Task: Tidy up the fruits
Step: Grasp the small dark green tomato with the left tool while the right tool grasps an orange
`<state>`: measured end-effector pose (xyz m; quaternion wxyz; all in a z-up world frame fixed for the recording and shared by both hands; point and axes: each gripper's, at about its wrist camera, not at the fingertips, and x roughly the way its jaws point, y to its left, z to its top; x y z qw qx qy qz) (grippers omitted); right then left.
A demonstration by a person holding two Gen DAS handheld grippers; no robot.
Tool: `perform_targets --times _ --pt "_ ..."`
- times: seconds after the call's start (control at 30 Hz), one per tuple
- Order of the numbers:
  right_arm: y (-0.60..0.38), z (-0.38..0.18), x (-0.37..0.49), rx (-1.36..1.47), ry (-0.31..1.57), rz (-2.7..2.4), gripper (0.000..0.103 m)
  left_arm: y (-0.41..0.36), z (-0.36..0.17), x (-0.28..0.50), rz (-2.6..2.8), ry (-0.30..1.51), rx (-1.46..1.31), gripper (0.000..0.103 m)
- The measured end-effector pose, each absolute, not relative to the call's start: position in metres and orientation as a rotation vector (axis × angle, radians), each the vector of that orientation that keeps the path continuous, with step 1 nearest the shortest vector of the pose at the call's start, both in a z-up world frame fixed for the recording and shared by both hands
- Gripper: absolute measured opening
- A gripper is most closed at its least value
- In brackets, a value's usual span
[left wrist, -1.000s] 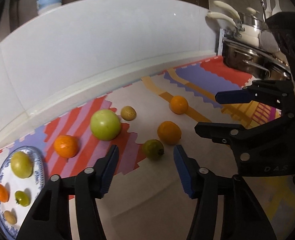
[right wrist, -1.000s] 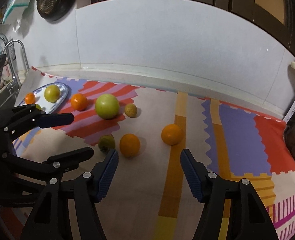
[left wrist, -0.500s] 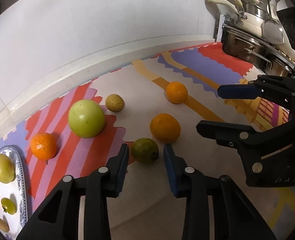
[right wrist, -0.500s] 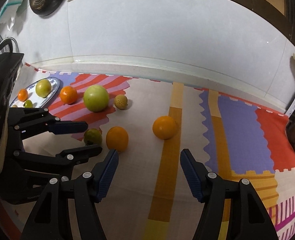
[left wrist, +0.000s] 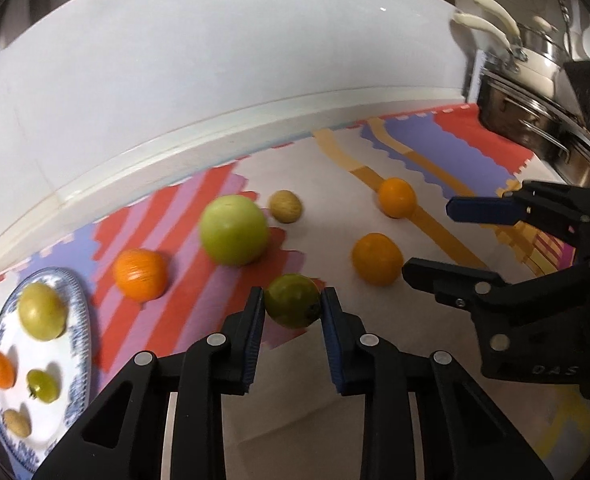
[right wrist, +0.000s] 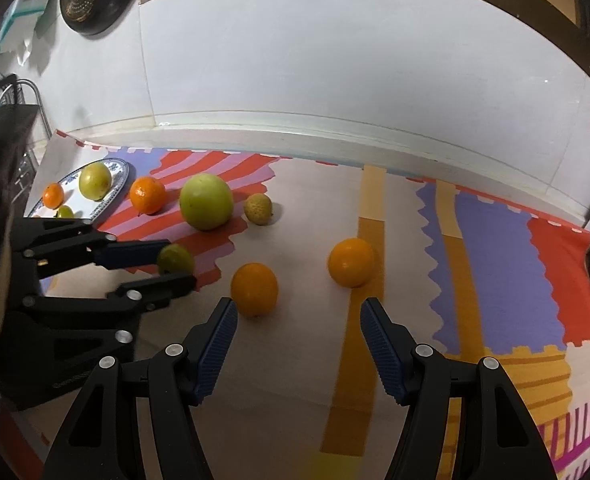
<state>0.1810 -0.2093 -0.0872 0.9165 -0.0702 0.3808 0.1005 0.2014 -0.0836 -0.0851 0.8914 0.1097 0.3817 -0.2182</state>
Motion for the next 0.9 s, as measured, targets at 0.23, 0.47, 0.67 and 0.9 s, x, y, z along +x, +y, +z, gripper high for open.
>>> perform_targets --times 0.23,0.47,0.67,0.9 --pt "-0.199 -0.095 0.195 -0.105 0.81 0.232 0.055 -0.064 -0.086 0.203 -0.389 0.813 0.178 0.029" --pt "-0.191 -0.101 0.204 -0.092 0.828 0.25 0.05 -0.058 -0.086 0.205 -0.37 0.819 0.16 0.029" --pt "-0.188 -0.108 0.209 -0.092 0.858 0.25 0.042 -0.057 -0.085 0.205 -0.364 0.817 0.153 0.029" --pt "-0.186 -0.111 0.208 -0.099 0.873 0.249 0.033 -0.056 -0.082 0.204 -0.36 0.815 0.147 0.029"
